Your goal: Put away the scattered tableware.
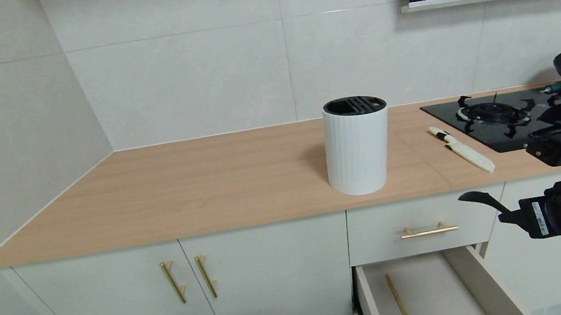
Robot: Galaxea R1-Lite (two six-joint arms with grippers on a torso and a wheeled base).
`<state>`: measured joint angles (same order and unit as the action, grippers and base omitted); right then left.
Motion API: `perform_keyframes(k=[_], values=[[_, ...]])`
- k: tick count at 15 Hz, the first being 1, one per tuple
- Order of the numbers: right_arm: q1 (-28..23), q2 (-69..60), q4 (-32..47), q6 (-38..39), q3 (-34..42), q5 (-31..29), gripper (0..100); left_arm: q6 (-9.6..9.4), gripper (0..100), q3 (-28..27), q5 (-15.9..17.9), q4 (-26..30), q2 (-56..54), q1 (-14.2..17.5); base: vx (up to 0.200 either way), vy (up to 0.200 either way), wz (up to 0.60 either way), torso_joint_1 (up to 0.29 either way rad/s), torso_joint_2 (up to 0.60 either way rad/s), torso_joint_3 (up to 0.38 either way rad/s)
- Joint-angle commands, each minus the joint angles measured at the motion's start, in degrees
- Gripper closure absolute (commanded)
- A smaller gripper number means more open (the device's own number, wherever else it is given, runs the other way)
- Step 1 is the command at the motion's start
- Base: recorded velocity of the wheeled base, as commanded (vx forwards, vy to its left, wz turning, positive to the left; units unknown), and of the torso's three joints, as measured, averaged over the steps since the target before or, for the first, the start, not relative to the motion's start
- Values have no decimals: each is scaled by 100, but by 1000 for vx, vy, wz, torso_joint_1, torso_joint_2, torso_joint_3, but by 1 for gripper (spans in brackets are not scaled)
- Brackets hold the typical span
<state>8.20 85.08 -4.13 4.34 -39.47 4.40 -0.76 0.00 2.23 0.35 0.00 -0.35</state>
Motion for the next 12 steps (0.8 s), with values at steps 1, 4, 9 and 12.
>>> perform_keyframes(k=[1,4,9,12], values=[[199,-70,-9,-3,142,-1,100,5,0,0,-3,0,0,0,0,0,0,0,0,0],[225,35,0,-74,203,-9,100,5,0,0,-3,0,0,0,0,0,0,-12,28,22],[225,193,0,-293,265,-1,100,5,0,0,5,0,0,0,0,0,0,-174,405,229],[234,387,0,-293,256,-18,100,5,0,0,5,0,0,0,0,0,0,-196,487,279]])
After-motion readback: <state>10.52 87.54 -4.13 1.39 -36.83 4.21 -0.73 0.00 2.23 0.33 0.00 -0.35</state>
